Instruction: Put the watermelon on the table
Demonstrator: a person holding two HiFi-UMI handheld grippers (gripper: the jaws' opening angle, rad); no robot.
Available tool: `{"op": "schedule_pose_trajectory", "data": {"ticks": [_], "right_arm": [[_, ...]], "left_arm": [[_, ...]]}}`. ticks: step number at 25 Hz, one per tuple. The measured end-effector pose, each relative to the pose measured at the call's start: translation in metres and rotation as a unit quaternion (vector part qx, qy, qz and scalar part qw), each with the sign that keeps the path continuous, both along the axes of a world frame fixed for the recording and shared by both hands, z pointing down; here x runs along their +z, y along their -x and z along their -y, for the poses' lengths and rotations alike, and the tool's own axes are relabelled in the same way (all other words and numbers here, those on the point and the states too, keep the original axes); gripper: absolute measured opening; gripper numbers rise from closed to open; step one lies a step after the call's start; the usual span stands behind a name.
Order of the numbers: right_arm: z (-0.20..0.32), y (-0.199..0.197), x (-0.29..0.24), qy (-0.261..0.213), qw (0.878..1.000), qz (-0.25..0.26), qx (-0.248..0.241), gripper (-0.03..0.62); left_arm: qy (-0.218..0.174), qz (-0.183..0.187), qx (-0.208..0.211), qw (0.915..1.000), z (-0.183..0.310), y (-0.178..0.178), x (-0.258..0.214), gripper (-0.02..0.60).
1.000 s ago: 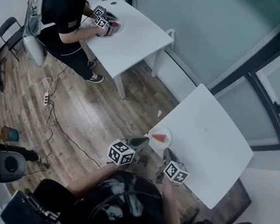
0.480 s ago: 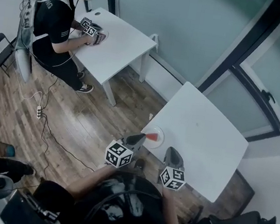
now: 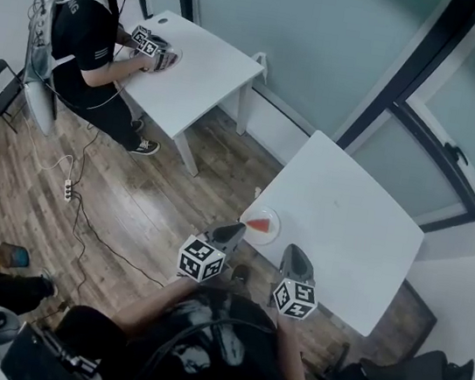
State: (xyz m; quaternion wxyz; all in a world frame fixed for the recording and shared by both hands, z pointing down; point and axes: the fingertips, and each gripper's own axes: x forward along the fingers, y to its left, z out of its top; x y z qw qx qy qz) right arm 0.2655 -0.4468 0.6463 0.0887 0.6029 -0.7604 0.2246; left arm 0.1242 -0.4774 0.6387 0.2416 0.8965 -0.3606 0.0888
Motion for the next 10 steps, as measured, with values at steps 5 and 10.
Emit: {"op": "schedule_pose_trajectory", "data": {"ticks": [5, 10], "right_arm": [[0.0008, -0.0009, 0.0001, -0.001, 1.0, 0.006, -0.003, 0.009], [-0.0007, 0.0003, 0.0027, 0.0, 1.0, 0.017, -0.005, 0.009]], "left_arm": [[0.002, 0.002, 0.004, 1.0, -0.0004, -0.0034, 0.0014, 0.006], [0.01, 0.004, 0.006, 0.9999, -0.0026, -0.0038, 0.0071, 0.006]]}}
